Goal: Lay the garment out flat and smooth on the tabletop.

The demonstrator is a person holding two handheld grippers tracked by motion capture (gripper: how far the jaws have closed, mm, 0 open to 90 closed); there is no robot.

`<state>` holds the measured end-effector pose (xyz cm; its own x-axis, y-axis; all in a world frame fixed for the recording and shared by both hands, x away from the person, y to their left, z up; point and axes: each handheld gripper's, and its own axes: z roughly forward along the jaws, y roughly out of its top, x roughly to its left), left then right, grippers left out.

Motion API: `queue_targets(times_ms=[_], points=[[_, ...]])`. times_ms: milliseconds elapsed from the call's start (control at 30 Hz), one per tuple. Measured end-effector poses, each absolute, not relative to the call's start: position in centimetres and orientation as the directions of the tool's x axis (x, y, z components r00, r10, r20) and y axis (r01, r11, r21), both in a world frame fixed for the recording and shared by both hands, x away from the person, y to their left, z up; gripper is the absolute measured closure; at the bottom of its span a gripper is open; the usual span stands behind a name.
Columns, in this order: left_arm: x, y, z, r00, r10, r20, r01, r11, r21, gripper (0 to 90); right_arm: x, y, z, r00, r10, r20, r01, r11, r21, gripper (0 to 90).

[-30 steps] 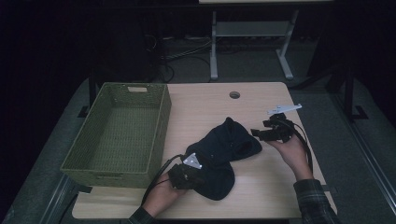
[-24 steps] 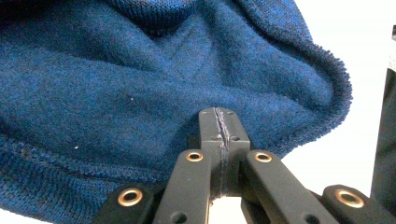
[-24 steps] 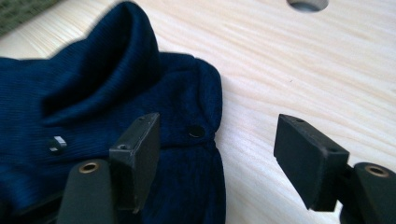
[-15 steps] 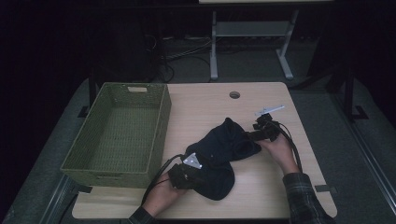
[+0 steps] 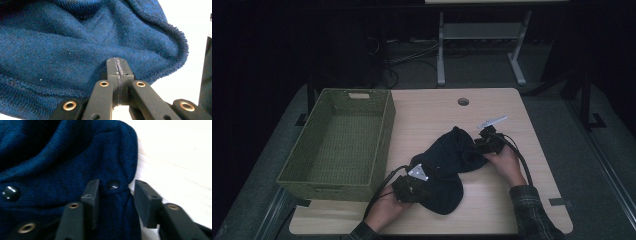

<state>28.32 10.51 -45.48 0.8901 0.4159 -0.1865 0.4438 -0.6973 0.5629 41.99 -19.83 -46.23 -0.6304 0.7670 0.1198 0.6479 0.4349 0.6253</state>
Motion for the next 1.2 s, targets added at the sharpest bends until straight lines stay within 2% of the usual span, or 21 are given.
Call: queue_targets(times_ms=[33, 67, 100, 133, 200, 433, 733, 1200], points=[[28.3, 10.5, -45.5, 0.890, 0.416, -0.187, 0.444, -0.697, 0.563, 89.9, 42.0, -19.8, -46.2, -0.630, 0.767, 0.120, 0.648, 0.435, 0.625, 58.1], [28.3, 10.5, -45.5, 0.890, 0.416, -0.185, 0.444, -0.698, 0.562, 89.9, 41.9, -19.7, -46.2, -0.634, 0.765, 0.114, 0.647, 0.444, 0.620, 64.1], [28.3, 10.5, -45.5, 0.890, 0.416, -0.185, 0.444, -0.698, 0.562, 89.9, 41.9, -19.7, -46.2, -0.634, 0.765, 0.114, 0.647, 0.444, 0.620, 64.1], [28.3, 10.5, -45.5, 0.890, 0.417, -0.184, 0.443, -0.699, 0.561, 89.9, 41.8, -19.6, -46.1, -0.641, 0.762, 0.097, 0.638, 0.457, 0.620, 69.6], [28.3, 10.5, -45.5, 0.890, 0.417, -0.183, 0.443, -0.699, 0.561, 89.9, 41.7, -19.6, -46.0, -0.643, 0.761, 0.090, 0.635, 0.463, 0.619, 71.8], [28.3, 10.4, -45.4, 0.890, 0.419, -0.180, 0.443, -0.702, 0.557, 90.0, 41.7, -19.7, -44.7, -0.638, 0.768, 0.051, 0.604, 0.458, 0.652, 73.8], [28.2, 10.4, -45.4, 0.889, 0.422, -0.179, 0.445, -0.701, 0.557, 90.0, 43.7, -20.4, -41.3, -0.610, 0.792, -0.018, 0.580, 0.462, 0.670, 76.9], [28.1, 10.3, -45.4, 0.892, 0.418, -0.169, 0.437, -0.707, 0.556, 90.0, 47.2, -21.3, -41.7, -0.540, 0.837, -0.083, 0.604, 0.455, 0.654, 81.1]])
